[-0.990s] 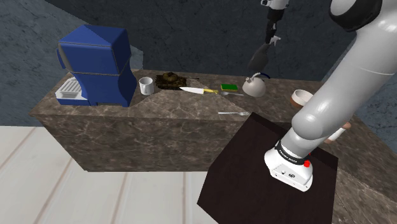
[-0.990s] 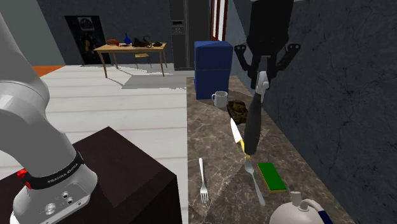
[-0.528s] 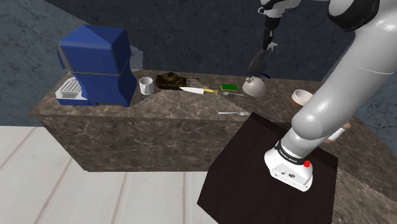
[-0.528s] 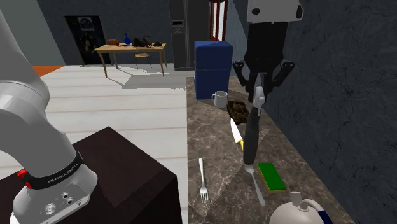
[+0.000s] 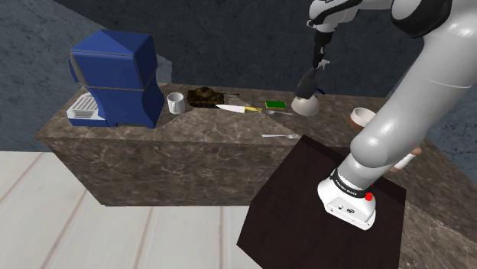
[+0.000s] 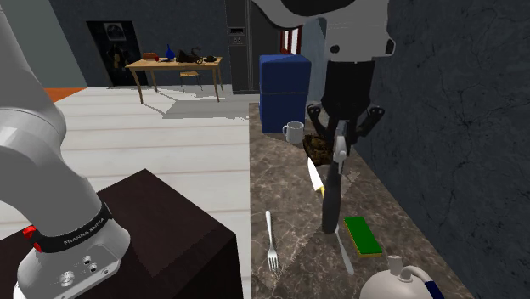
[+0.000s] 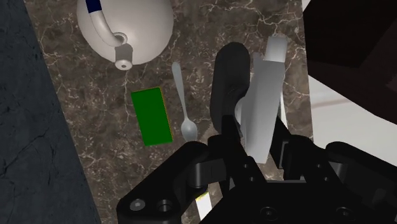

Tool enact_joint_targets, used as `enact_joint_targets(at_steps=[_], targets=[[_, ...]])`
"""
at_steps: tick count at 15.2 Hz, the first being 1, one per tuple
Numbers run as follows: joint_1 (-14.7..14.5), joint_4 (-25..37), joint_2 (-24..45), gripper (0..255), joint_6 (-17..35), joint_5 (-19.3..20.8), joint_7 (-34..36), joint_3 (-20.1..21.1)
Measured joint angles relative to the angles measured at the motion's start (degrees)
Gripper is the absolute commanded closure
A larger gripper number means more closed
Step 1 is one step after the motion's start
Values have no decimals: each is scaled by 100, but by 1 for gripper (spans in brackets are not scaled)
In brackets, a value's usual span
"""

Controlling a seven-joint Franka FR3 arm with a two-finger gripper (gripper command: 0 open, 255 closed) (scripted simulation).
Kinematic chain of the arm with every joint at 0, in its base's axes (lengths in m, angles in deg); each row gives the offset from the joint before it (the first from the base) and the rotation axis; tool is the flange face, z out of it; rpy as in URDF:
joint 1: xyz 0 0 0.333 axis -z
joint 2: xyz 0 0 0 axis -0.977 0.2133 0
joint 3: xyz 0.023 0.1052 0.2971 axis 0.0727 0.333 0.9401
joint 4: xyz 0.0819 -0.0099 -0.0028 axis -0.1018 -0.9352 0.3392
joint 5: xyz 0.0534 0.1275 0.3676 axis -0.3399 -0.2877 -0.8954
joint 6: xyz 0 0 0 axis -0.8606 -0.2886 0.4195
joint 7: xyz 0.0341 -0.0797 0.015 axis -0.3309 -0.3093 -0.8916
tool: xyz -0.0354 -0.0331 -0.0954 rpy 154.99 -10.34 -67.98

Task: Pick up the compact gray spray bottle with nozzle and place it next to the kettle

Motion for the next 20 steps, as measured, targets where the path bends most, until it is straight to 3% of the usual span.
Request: enact_joint_targets(at_steps=[20], targets=[[84, -763, 697, 255, 1411, -264, -55, 38]])
